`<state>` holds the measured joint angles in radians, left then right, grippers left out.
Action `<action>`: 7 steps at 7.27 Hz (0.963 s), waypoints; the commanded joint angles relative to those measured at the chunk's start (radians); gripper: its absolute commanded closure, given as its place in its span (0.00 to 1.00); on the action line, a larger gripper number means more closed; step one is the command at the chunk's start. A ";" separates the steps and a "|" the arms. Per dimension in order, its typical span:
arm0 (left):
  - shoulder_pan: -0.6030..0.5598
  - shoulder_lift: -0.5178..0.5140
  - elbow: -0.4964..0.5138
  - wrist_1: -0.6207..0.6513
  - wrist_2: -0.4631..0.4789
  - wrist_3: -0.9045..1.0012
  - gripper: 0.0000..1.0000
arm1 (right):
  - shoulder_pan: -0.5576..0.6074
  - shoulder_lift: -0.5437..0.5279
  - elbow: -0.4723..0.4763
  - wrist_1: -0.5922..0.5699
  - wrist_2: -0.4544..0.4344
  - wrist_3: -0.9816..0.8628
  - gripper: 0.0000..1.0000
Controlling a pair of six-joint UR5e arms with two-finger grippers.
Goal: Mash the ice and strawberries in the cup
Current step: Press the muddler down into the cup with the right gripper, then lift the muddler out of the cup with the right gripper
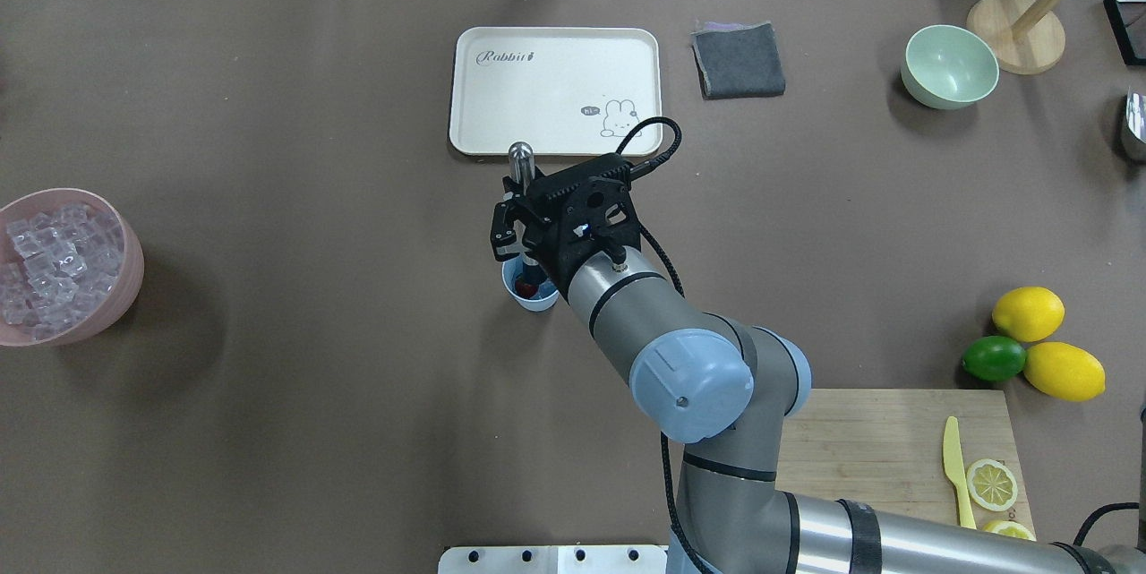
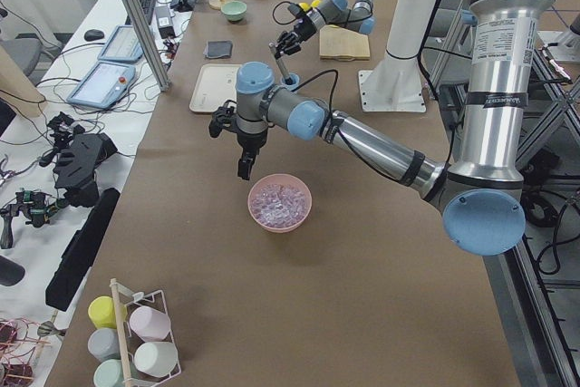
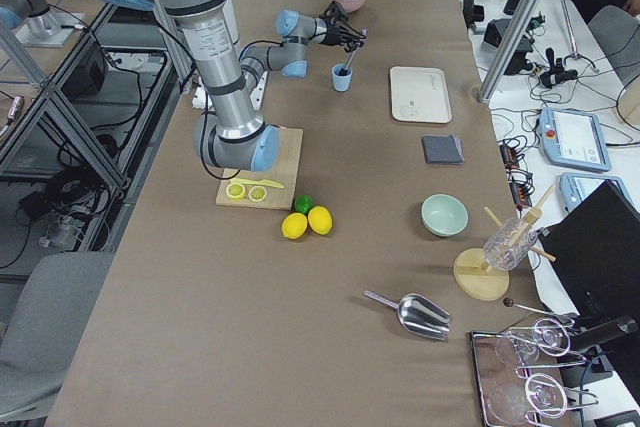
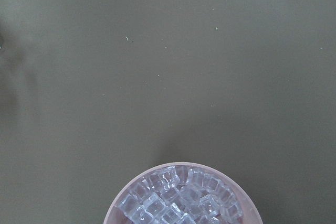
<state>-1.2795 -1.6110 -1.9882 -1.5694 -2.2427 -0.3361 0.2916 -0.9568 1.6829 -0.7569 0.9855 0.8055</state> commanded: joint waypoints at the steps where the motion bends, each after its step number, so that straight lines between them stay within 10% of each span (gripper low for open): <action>1: -0.003 0.003 -0.006 0.000 0.000 0.000 0.03 | 0.042 0.001 0.139 -0.127 0.077 -0.005 1.00; 4: -0.003 0.005 0.002 -0.001 0.002 0.000 0.03 | 0.163 -0.055 0.253 -0.295 0.218 0.116 1.00; 7: -0.009 0.002 0.000 -0.001 0.012 0.002 0.03 | 0.456 -0.198 0.331 -0.479 0.735 0.242 1.00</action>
<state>-1.2851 -1.6083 -1.9873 -1.5707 -2.2344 -0.3346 0.6228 -1.0909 1.9990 -1.1706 1.4999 1.0005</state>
